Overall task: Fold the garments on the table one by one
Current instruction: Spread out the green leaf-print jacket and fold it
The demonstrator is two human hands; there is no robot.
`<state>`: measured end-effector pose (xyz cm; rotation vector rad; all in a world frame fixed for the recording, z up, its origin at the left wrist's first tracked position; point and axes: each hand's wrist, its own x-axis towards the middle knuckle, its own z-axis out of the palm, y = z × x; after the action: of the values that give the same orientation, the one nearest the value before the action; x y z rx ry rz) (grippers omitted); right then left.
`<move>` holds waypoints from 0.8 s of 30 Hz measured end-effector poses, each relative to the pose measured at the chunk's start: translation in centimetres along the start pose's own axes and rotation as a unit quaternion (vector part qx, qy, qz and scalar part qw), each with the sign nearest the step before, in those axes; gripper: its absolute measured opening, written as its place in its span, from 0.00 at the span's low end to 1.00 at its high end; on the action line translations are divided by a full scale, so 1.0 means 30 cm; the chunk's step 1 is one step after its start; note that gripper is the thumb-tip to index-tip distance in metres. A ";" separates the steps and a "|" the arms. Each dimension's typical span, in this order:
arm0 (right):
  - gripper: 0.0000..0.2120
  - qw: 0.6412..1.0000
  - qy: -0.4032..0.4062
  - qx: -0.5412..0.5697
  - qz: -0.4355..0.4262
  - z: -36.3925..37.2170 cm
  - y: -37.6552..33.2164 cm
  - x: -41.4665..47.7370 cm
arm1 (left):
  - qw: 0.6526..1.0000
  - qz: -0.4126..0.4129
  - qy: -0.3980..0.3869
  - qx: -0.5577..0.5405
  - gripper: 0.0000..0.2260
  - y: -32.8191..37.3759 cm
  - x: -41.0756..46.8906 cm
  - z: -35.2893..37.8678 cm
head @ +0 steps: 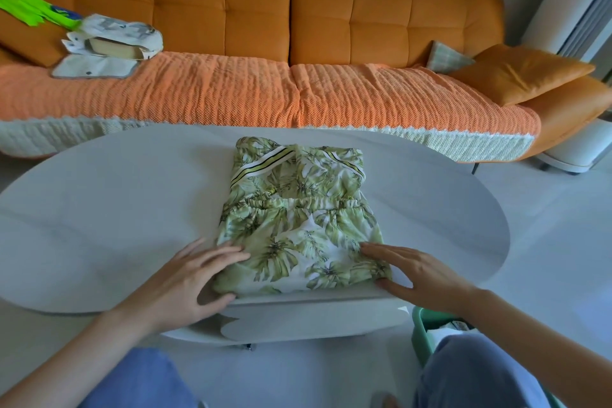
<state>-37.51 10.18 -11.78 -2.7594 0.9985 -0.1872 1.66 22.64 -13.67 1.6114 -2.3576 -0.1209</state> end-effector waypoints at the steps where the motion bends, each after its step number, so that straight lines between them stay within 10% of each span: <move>1: 0.27 1.000 0.020 -0.017 -0.005 0.004 0.002 0.004 | 1.000 -0.003 -0.013 -0.002 0.29 0.002 -0.003 0.007; 14: 0.16 0.977 0.206 -0.026 -0.051 0.045 0.016 0.098 | 0.984 0.052 0.151 0.072 0.27 -0.012 0.087 -0.008; 18: 0.23 0.961 0.248 0.120 -0.012 -0.024 -0.035 0.118 | 0.971 -0.061 0.221 -0.063 0.33 -0.008 0.129 -0.045; 24: 0.06 0.851 0.303 0.412 0.123 -0.186 -0.131 0.254 | 0.892 -0.172 0.264 -0.325 0.13 0.038 0.309 -0.239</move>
<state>-30.29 7.43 -5.05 -1.7714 1.0408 -1.1853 -0.52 15.14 -4.85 1.4485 -1.3966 -0.4322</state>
